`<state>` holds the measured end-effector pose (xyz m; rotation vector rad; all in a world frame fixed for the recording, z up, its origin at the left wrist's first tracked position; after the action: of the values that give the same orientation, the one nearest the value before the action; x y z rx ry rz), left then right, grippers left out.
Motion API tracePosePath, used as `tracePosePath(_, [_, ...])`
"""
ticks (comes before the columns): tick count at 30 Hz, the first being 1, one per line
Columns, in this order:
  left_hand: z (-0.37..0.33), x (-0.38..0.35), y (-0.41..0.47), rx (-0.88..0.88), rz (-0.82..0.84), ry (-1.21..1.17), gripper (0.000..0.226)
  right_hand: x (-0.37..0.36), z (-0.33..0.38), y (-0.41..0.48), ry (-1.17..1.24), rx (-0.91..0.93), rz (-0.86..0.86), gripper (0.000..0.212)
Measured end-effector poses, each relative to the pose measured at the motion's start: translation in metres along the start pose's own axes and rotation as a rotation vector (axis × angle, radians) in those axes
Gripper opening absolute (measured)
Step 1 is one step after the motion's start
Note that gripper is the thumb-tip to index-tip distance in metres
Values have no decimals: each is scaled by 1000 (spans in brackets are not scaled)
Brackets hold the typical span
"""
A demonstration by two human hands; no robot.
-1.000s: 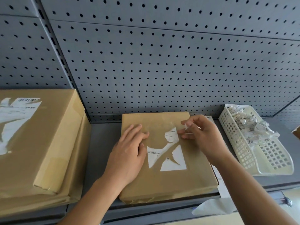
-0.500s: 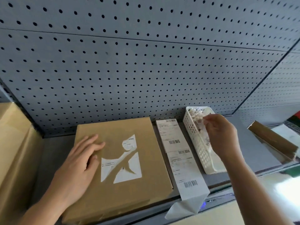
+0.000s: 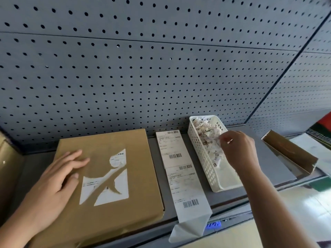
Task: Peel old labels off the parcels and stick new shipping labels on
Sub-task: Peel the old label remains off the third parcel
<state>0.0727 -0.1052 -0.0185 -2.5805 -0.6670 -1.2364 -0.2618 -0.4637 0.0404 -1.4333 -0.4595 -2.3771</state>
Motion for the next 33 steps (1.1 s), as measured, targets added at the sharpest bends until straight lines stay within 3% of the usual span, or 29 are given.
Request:
tracePosePath(9, [-9,-1,-3,50,32,-17,36,8,18,0,40,72,-56,5])
tracePosePath(17, [-10,-1,-5,76,49,-31,38,9,52,-10,27,122,-144,8])
tracePosePath(26, [-11,0,-5,76,48,-33,37,-84,165,-46,252,408,310,18])
tracePosePath(33, [-11,0,-6,76,41,-5,37,-135,218,-58,136,425,397,21])
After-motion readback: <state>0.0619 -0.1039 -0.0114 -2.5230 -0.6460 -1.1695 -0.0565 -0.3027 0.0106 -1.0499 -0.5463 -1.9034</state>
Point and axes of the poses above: each hand's wrist, its own y-axis towards the middle knuckle, its own x-axis out of the back of the hand, z = x × y, the point moved 9 cm from there along y, towards the middle knuckle, and after that the axes turned 12 degrees about z, right-handed, at the moved point
